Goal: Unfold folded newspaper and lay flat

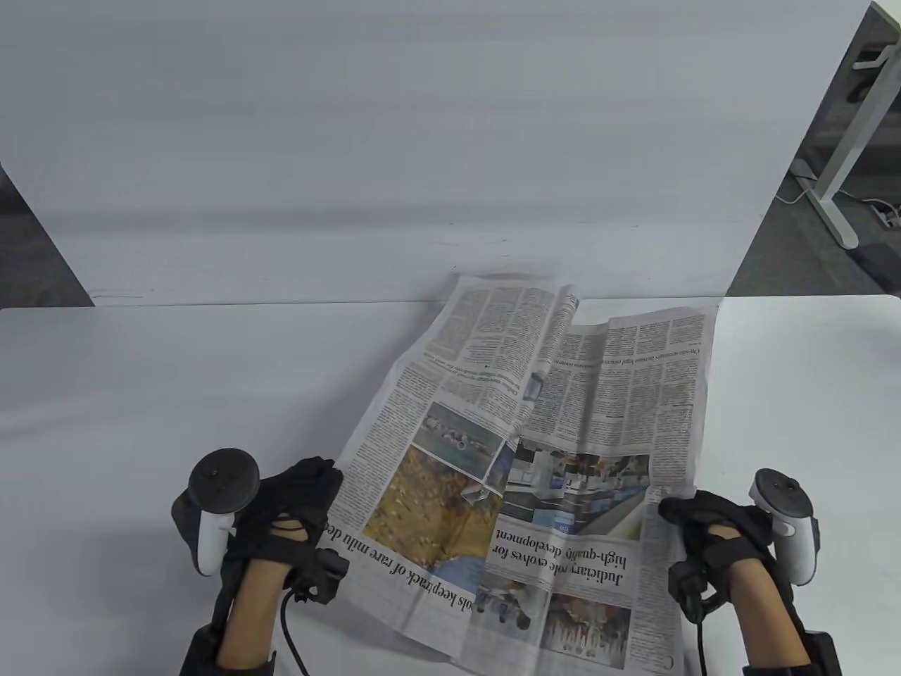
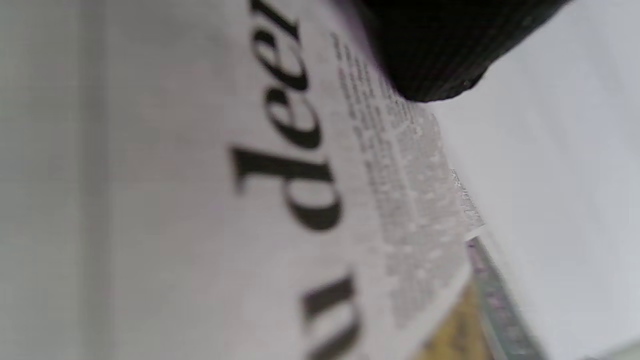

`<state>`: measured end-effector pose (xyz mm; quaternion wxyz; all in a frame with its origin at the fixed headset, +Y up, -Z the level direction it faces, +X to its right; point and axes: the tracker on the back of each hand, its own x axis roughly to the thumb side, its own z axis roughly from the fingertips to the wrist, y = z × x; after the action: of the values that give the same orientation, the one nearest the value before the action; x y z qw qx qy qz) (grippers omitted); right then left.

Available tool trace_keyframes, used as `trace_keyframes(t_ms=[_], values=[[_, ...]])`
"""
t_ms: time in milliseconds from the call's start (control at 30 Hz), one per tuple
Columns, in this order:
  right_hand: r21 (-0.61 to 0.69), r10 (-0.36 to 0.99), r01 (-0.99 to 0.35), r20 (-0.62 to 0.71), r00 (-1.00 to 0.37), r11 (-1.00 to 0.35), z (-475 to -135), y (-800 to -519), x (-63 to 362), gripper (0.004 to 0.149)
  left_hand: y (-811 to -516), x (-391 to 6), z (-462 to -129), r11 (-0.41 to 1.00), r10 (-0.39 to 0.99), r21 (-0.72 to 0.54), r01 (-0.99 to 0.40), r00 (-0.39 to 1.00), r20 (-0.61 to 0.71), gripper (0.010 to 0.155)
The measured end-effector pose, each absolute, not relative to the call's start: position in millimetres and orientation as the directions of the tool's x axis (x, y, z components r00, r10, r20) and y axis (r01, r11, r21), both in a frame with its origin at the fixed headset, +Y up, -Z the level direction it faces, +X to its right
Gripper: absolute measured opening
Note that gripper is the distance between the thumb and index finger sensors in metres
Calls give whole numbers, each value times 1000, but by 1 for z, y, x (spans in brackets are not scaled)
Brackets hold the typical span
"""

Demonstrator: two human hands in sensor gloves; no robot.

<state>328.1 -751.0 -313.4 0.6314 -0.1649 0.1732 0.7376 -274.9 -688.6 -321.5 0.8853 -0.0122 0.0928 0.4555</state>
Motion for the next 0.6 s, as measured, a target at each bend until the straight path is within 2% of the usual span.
trace_keyframes(t_ms=[100,267,467,600], values=[[25,861,-982,-478,-177,-188,-314,-751,343,57,-696,-297,-323,641,753,87,-763,602,-266,39],[4,853,-984,-497,-159,-180,-312,-752,365,56,-709,-328,-323,722,658,70,-688,652,-378,39],[-20,801,-940,-529,-280,-342,-306,-748,381,57,-727,-345,-325,777,565,23,-628,682,-465,39],[-17,786,-940,-553,-275,-341,-306,-751,385,57,-736,-351,-326,817,494,-3,-576,703,-512,39]])
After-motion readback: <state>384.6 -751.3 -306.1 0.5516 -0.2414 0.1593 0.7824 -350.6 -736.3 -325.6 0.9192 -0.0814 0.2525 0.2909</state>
